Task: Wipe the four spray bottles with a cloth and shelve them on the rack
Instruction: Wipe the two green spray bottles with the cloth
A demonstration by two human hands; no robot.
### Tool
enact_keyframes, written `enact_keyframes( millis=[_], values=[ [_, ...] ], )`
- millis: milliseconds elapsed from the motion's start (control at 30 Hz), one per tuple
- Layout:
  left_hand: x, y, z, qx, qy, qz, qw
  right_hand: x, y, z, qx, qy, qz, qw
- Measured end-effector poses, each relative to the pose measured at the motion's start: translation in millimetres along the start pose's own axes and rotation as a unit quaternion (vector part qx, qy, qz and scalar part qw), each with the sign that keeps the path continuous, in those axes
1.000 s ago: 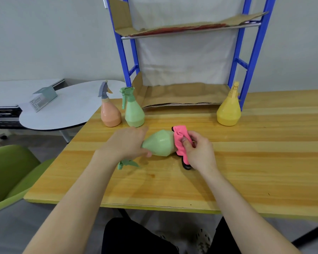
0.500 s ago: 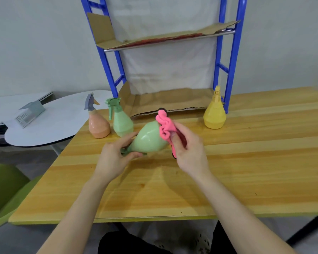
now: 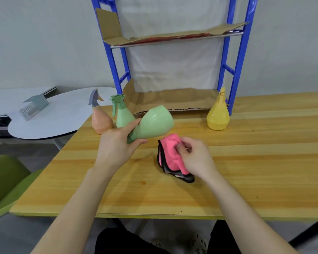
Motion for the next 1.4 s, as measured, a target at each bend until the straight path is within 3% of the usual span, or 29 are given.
enact_keyframes(
  millis=[100, 200, 300, 367, 500, 600, 767, 967, 1200, 1267, 1333, 1400],
  values=[
    [26, -22, 14, 0.048, 0.043, -0.016, 0.998, -5, -3, 24, -0.055, -0.076, 0.014, 0.996],
    [52, -28, 5, 0.084, 0.158, 0.003, 0.984, -3, -5, 57, -0.073, -0.154, 0.021, 0.985],
    [67, -32, -5, 0.062, 0.217, 0.007, 0.974, 1, -15, 74, -0.119, -0.17, 0.032, 0.978],
    [73, -42, -12, 0.079, 0.238, -0.012, 0.968, 5, -26, 68, -0.178, -0.11, 0.046, 0.977],
    [76, -52, -26, 0.053, 0.279, -0.029, 0.958, -1, -50, 28, -0.252, 0.118, 0.028, 0.96],
    [77, -53, -26, -0.014, 0.286, -0.028, 0.958, -1, -52, 29, -0.225, 0.118, 0.022, 0.967],
    [72, -41, -10, -0.173, 0.254, -0.003, 0.952, 4, -40, 30, -0.328, -0.034, 0.019, 0.944],
    [44, -8, -13, -0.286, 0.204, 0.051, 0.935, 18, -37, 17, -0.372, 0.051, -0.025, 0.926],
    [34, 8, -43, -0.347, 0.175, 0.086, 0.917, 1, -36, 33, -0.39, 0.025, -0.015, 0.92],
    [33, 4, -46, -0.358, 0.159, 0.08, 0.917, 0, -37, 40, -0.339, -0.019, -0.032, 0.94],
    [32, 1, -47, -0.366, 0.151, 0.079, 0.915, 2, -50, 61, -0.201, -0.076, -0.093, 0.972],
    [32, 2, -49, -0.385, 0.142, 0.084, 0.908, 6, -59, 83, -0.077, -0.117, -0.144, 0.98]
  ],
)
Point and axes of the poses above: each hand's wrist, its own x-axis towards the middle knuckle, its own z-axis out of the back of the hand, y = z × x, the point moved 9 cm from there along x, towards the middle knuckle, and after that the axes turned 4 degrees about y, right-handed, at the moved point
